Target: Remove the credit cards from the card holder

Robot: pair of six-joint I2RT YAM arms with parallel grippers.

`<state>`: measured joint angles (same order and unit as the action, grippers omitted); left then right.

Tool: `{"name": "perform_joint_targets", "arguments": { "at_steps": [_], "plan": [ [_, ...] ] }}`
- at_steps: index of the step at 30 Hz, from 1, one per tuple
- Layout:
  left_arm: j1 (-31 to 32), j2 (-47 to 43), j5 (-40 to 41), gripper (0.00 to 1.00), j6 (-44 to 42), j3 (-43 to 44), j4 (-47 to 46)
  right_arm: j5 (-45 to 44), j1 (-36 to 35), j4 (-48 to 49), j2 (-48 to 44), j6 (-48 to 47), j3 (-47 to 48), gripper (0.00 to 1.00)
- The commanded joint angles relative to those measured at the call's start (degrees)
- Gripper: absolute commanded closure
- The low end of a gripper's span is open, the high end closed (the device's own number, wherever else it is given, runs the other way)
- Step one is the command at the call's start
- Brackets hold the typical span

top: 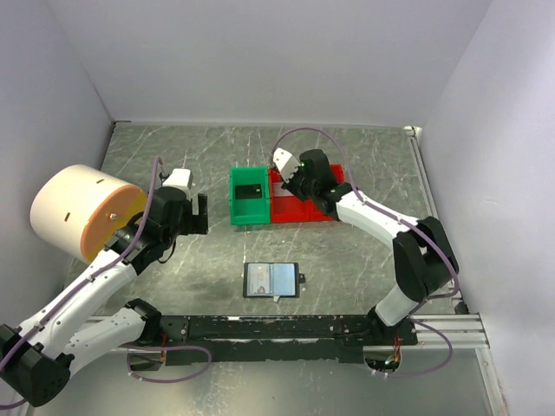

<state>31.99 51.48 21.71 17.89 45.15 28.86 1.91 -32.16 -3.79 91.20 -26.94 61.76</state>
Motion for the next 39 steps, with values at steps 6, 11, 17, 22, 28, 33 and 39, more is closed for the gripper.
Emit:
{"name": "perform_joint_targets", "arguments": {
  "at_steps": [6,11,17,22,28,33,39],
  "plan": [
    [-1.26,0.30,1.49,0.00,-0.30,0.72,0.23,3.98,3.60,-0.75,4.94,-7.80,3.09,1.00],
    [-2.51,0.84,-2.05,0.00,-1.58,0.30,-1.17,10.60,3.68,-3.27,8.20,-9.19,7.14,1.00],
    [-3.66,1.38,-3.00,0.00,-1.91,0.56,-0.91,3.97,3.68,0.27,10.14,-12.06,6.30,1.00],
    [-4.57,1.46,-3.89,0.00,-2.29,0.47,-1.41,2.53,3.62,3.72,10.79,-13.49,4.85,1.00],
    [-5.79,1.30,-5.22,0.00,-2.50,0.56,-1.59,1.18,3.64,3.60,13.41,-15.09,7.00,1.00],
    [-6.36,0.80,-5.77,0.00,-2.68,0.42,-1.91,0.23,3.60,2.84,16.24,-17.23,8.81,1.00],
    [-6.92,0.88,-6.76,0.00,-2.91,0.37,-2.32,-3.69,2.63,6.46,17.74,-21.15,7.53,1.00]
  ]
}}
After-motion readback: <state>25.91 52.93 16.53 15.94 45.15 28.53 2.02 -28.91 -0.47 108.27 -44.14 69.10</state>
